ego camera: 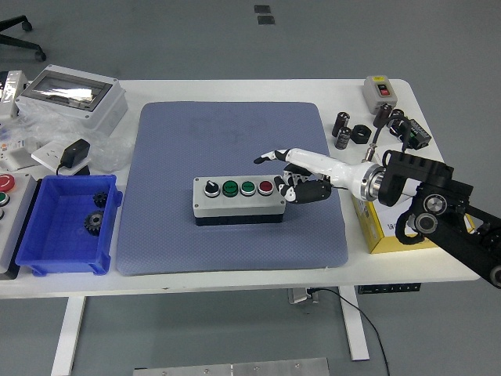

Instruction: Pick up the button,place it on the desk,press the button,press the button

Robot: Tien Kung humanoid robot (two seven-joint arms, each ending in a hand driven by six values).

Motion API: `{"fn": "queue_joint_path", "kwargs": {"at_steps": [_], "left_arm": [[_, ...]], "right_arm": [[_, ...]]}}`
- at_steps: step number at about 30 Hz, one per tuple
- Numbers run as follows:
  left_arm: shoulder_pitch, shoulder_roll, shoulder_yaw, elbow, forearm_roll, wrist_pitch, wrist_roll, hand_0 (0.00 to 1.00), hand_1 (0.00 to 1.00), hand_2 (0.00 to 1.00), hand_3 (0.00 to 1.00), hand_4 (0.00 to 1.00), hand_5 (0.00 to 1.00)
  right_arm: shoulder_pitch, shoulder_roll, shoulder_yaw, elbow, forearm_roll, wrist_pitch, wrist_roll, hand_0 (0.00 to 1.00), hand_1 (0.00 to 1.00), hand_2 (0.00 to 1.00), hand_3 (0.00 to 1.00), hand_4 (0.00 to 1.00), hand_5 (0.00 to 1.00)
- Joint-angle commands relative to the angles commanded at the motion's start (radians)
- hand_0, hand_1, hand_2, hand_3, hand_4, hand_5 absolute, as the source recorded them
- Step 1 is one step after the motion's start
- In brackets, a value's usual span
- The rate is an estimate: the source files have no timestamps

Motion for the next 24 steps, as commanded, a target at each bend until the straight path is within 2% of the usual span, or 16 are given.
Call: {"fn": "queue_joint_path", "kwargs": {"at_steps": [4,5,8,10,11,14,16,17,22,23,24], "left_arm": [[0.002,-0.002,0.003,0.001,-0.002,0.003,0.001,0.542,0.456,0.458,0.614,0.055,0.002],[0.003,-0.003,0.004,0.001,-0.003,0.004,0.001,0.543,0.456,0.459,0.615,0.053,0.002],[0.002,-0.005,0.005,0.002,0.000,0.006,0.002,0.543,0.456,0.459,0.615,0.053,0.002],[0.000,-0.005,0.006,0.003,0.004,0.009,0.002,0.543,0.456,0.459,0.615,0.053,0.002],[-0.002,-0.005,0.006,0.004,0.007,0.011,0.003,0.543,0.456,0.457,0.616,0.049,0.002],[-0.007,-0.006,0.003,0.004,0.019,0.016,0.007,0.543,0.456,0.457,0.616,0.049,0.002],[-0.010,-0.007,0.001,0.005,0.026,0.017,0.008,0.543,0.456,0.457,0.616,0.049,0.002],[-0.011,-0.007,0.000,0.005,0.030,0.017,0.009,0.547,0.458,0.459,0.616,0.065,0.002],[-0.013,-0.005,-0.006,0.006,0.045,0.016,0.010,0.547,0.458,0.459,0.616,0.065,0.002],[-0.012,-0.005,-0.007,0.006,0.047,0.016,0.011,0.552,0.461,0.462,0.614,0.083,0.002],[-0.010,-0.005,-0.007,0.006,0.049,0.016,0.012,0.552,0.461,0.462,0.614,0.083,0.002]], "right_arm": [[-0.080,0.043,0.082,-0.018,-0.088,-0.145,0.087,0.079,0.124,0.177,0.874,0.149,0.094],[-0.102,0.059,0.105,-0.029,-0.095,-0.187,0.113,0.083,0.122,0.181,0.793,0.178,0.085],[-0.169,0.106,0.180,-0.069,-0.048,-0.307,0.194,0.083,0.122,0.181,0.793,0.178,0.085],[-0.204,0.123,0.221,-0.092,-0.006,-0.371,0.243,0.083,0.122,0.181,0.793,0.178,0.085],[-0.222,0.130,0.242,-0.107,0.019,-0.400,0.269,0.110,0.217,0.374,0.744,0.565,0.158],[-0.272,0.150,0.304,-0.164,0.112,-0.484,0.357,0.110,0.217,0.374,0.744,0.565,0.158],[-0.292,0.160,0.324,-0.197,0.170,-0.517,0.406,0.110,0.217,0.374,0.744,0.565,0.158],[-0.301,0.165,0.331,-0.212,0.198,-0.524,0.429,0.555,0.661,0.690,0.804,0.673,0.272],[-0.343,0.192,0.352,-0.250,0.334,-0.506,0.540,0.555,0.661,0.690,0.804,0.673,0.272],[-0.349,0.195,0.352,-0.251,0.354,-0.504,0.555,0.712,0.728,0.747,0.808,0.709,0.334],[-0.355,0.199,0.352,-0.251,0.376,-0.501,0.568,0.712,0.728,0.747,0.808,0.709,0.334]]}}
